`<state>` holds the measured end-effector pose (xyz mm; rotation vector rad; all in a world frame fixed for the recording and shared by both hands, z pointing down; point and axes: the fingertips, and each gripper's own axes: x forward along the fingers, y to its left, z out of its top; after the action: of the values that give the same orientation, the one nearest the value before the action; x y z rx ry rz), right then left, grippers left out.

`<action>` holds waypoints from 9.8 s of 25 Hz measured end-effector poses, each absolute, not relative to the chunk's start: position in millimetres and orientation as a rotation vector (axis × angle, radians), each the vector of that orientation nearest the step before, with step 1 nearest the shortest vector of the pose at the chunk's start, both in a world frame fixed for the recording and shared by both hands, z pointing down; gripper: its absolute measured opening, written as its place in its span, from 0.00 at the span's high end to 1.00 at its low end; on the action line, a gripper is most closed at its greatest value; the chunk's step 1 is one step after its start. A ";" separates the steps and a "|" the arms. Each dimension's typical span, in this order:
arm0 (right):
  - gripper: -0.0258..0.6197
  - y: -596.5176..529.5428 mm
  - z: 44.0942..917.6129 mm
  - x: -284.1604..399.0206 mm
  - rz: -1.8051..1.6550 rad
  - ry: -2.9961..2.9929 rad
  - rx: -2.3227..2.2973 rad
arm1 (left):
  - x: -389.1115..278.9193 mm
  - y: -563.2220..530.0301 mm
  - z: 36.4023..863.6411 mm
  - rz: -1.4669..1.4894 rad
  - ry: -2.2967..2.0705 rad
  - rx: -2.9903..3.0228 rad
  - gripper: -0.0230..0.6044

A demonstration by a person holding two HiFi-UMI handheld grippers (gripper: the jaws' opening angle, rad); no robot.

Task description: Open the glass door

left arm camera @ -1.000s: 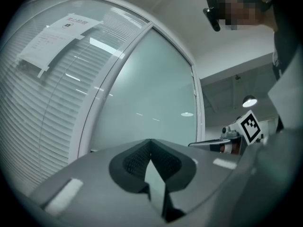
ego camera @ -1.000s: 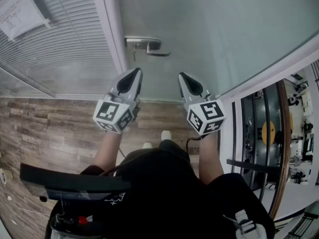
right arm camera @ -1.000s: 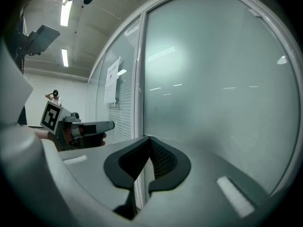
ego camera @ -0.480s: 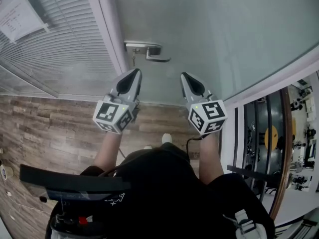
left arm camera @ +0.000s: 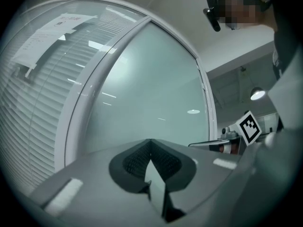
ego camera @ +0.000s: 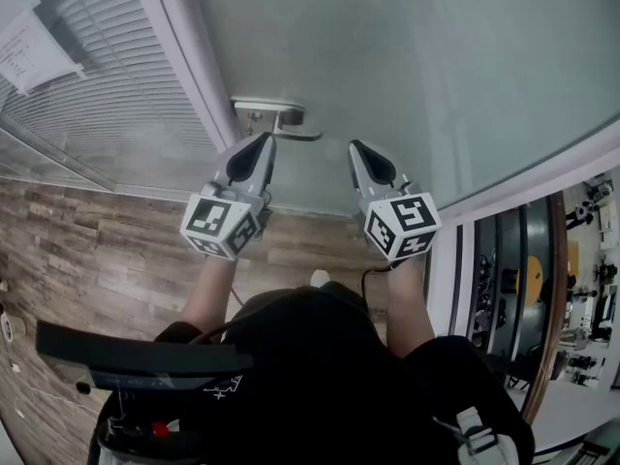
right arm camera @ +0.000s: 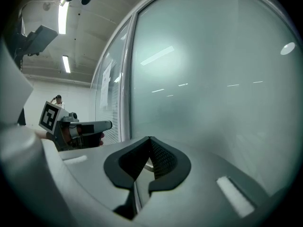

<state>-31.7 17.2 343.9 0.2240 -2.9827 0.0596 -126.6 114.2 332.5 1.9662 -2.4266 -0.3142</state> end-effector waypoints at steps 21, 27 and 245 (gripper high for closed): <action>0.96 -22.8 361.1 -53.6 0.006 -2.954 -0.172 | -120.9 53.6 341.1 -0.247 -2.548 1.784 0.96; 0.96 -19.5 356.5 -60.0 0.063 -2.956 -0.287 | -122.4 62.9 346.3 -0.218 -2.577 1.689 0.96; 0.84 -609.2 489.6 -277.0 -0.328 -2.345 0.610 | -315.1 -469.2 386.8 -0.123 -2.030 2.145 0.97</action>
<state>-277.0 -609.2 489.6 0.6098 -2.3450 -0.3276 -315.1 -469.2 386.8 2.1445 -2.0299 -0.1229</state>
